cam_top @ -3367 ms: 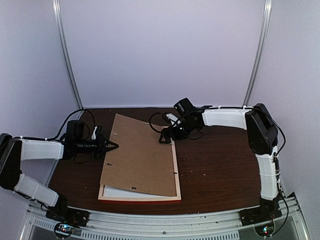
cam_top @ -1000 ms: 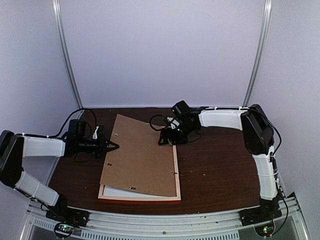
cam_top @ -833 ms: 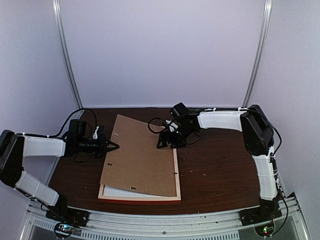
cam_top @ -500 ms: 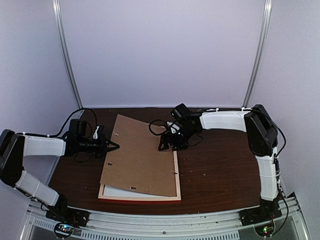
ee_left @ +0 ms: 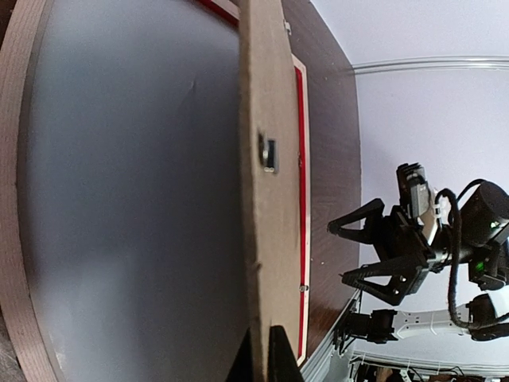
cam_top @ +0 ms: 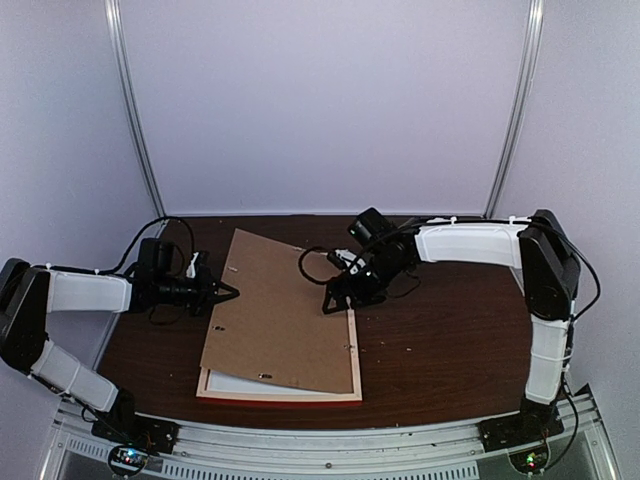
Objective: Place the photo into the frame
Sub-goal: Place the backboard with the photo.
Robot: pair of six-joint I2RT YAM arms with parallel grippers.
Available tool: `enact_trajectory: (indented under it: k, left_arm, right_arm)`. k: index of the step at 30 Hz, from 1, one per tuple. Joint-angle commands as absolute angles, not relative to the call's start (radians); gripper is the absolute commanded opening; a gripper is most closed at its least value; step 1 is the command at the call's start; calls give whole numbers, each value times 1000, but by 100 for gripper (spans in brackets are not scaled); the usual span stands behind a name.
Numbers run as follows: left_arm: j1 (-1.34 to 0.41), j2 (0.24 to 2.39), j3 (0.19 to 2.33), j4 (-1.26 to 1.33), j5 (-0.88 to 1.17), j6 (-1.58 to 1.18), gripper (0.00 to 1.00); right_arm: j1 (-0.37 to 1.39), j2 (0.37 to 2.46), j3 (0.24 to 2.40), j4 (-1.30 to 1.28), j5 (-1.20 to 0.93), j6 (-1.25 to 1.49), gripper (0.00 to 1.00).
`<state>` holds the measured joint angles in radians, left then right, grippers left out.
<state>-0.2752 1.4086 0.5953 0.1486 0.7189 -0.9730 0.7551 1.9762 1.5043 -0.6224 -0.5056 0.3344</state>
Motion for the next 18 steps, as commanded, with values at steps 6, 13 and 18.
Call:
enact_trajectory:
  k: [6,13,18]
  left_arm:
    - [-295,1440,597,44,608,-887,0]
    - [-295,1442,594,41,607,-884,0]
    - [-295,1443,592,40,607,-880,0]
  right_arm:
    - [810,1947,1447,-639,-519,308,87]
    - [843,1946,1405,-637,-515,319,87]
    - [867,1942,1385,-643,-513,325,87]
